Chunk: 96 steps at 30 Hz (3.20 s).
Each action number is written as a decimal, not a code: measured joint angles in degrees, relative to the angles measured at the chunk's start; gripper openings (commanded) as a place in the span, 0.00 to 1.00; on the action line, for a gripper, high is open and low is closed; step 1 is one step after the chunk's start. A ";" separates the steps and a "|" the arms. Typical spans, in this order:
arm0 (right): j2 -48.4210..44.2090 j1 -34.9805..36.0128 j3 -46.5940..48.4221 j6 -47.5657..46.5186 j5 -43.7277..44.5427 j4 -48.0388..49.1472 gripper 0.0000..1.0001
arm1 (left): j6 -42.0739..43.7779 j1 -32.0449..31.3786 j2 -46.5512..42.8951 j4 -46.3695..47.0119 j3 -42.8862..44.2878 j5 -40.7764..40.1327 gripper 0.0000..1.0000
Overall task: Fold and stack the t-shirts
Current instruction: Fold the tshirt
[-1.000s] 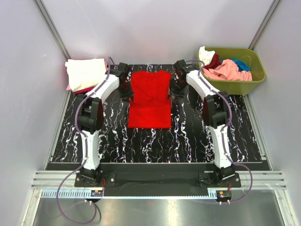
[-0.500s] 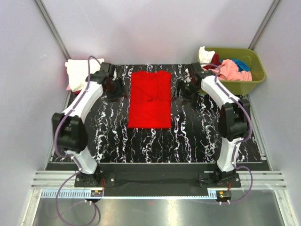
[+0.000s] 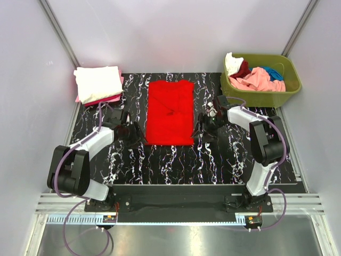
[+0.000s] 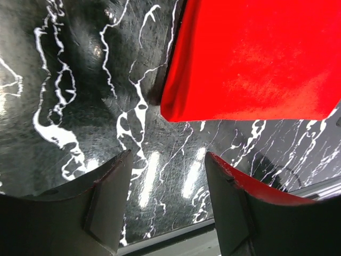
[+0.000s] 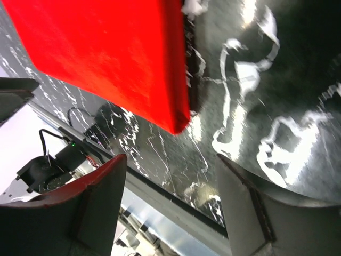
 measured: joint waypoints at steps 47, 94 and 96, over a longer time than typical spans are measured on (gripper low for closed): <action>8.90 4.07 1.90 2.45 -0.66 5.38 0.00 | -7.52 -3.10 3.43 20.92 -9.22 -2.12 0.00; -8.61 2.67 22.47 2.38 10.51 -18.78 0.00 | -3.37 -13.05 -7.23 -19.28 24.09 -16.20 0.00; -6.73 2.16 24.92 2.03 10.45 -19.30 0.00 | -2.49 -12.39 -5.40 -18.88 25.55 -15.65 0.00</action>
